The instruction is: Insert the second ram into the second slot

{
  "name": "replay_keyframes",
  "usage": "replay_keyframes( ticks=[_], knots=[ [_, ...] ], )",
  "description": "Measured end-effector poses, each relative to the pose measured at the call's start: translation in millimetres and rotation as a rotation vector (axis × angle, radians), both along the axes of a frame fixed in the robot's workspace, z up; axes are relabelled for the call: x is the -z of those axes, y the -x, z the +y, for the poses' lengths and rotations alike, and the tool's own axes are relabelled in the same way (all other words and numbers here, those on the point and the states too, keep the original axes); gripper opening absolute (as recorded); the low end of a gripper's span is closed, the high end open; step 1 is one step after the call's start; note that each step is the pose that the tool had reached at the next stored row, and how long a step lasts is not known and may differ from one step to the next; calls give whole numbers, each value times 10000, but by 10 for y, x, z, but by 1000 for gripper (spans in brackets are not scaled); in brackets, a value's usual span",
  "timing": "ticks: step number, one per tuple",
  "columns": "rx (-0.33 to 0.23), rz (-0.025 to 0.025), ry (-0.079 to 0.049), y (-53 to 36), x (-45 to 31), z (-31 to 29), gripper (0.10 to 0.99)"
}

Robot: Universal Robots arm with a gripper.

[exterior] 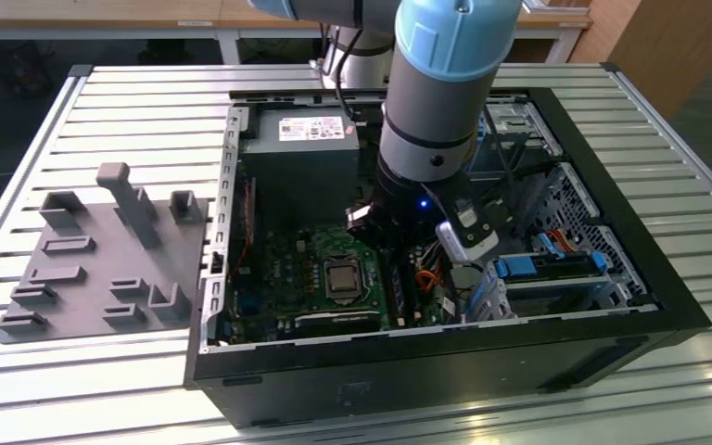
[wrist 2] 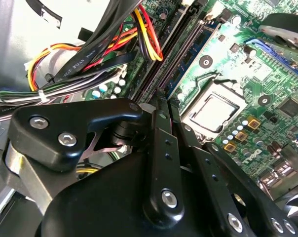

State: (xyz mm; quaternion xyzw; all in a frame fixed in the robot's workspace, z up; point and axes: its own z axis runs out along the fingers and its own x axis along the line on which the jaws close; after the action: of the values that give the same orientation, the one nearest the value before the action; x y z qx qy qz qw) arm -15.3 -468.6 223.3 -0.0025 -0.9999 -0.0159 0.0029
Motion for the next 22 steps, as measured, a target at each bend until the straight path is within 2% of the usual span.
replay_keyframes(
  ticks=[22],
  knots=[
    [61, 8, 1, -1, 45, -1, 137]
  ],
)
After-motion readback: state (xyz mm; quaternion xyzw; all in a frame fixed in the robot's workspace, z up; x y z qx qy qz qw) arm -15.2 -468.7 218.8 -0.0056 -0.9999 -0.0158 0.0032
